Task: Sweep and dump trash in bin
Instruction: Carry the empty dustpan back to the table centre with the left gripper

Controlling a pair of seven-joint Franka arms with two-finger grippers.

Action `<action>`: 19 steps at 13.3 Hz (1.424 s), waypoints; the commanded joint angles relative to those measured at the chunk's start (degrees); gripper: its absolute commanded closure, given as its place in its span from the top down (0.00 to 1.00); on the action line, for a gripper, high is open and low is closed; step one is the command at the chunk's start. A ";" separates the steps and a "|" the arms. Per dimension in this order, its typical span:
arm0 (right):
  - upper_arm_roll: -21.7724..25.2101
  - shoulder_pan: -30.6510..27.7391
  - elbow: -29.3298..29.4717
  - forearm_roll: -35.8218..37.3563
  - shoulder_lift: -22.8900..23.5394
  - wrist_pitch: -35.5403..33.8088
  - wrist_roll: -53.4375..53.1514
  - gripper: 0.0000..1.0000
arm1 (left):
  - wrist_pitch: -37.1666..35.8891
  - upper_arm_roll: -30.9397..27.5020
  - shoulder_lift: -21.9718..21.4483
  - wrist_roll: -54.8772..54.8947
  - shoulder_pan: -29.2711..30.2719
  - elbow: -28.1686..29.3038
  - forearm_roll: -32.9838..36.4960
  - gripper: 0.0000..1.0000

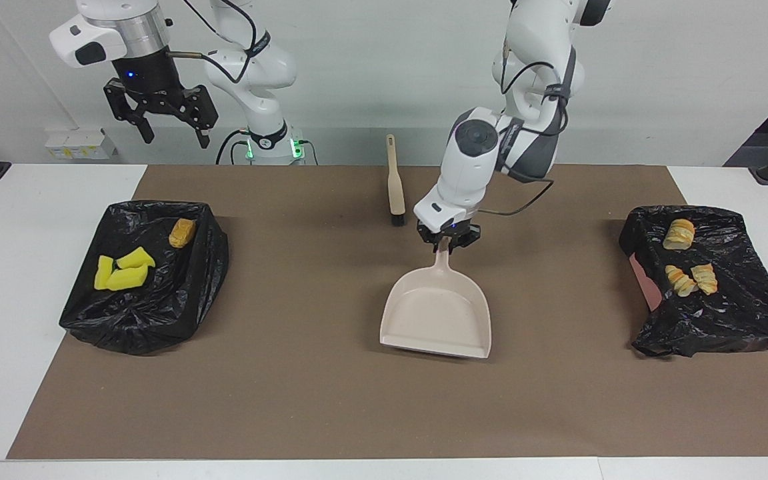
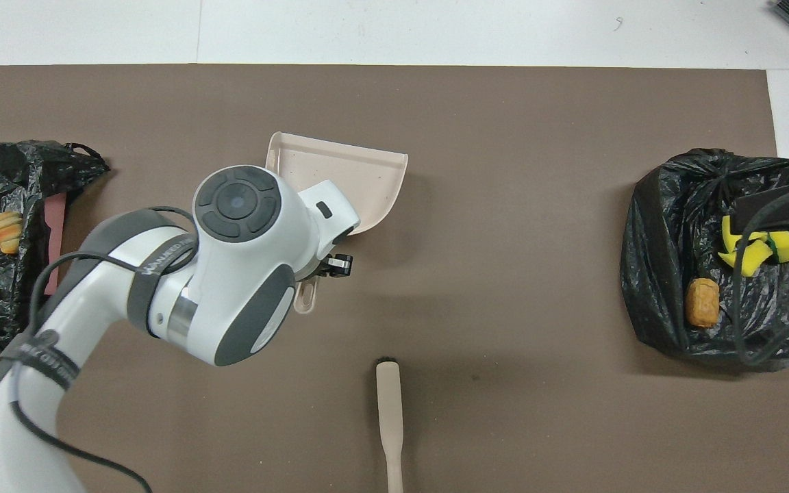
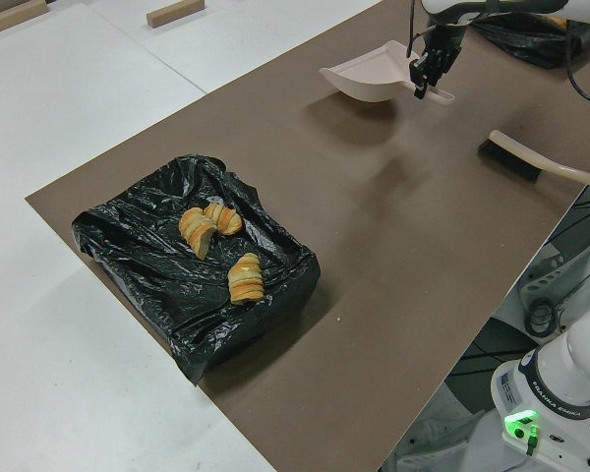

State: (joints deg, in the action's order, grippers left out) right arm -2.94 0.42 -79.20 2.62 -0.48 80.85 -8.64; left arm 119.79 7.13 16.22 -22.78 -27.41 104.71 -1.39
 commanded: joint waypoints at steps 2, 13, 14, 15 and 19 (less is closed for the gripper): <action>0.04 -0.42 0.80 -1.56 0.22 -0.96 0.64 1.00 | 4.21 -1.16 0.04 -5.84 -1.51 1.55 -0.89 0.00; 0.12 -0.42 0.80 -1.56 0.13 -0.78 0.64 1.00 | -1.13 -2.30 -1.72 -5.64 4.09 -3.18 4.82 1.00; 0.12 -0.42 0.80 -1.56 0.13 -0.87 0.64 1.00 | -2.27 -2.30 -2.59 -1.17 6.29 -3.63 4.21 1.00; 0.12 -0.42 0.80 -1.56 0.13 -0.87 0.73 1.00 | -2.89 -2.39 -3.12 2.36 8.40 -3.98 3.51 1.00; 0.12 -0.51 0.80 -1.56 0.13 -0.87 0.64 1.00 | -8.68 -2.47 -7.59 14.57 17.28 -4.77 -0.09 1.00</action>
State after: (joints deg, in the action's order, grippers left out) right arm -2.93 0.42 -79.19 2.54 -0.48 80.85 -8.64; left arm 115.00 4.26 11.85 -13.88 -13.54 99.82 0.67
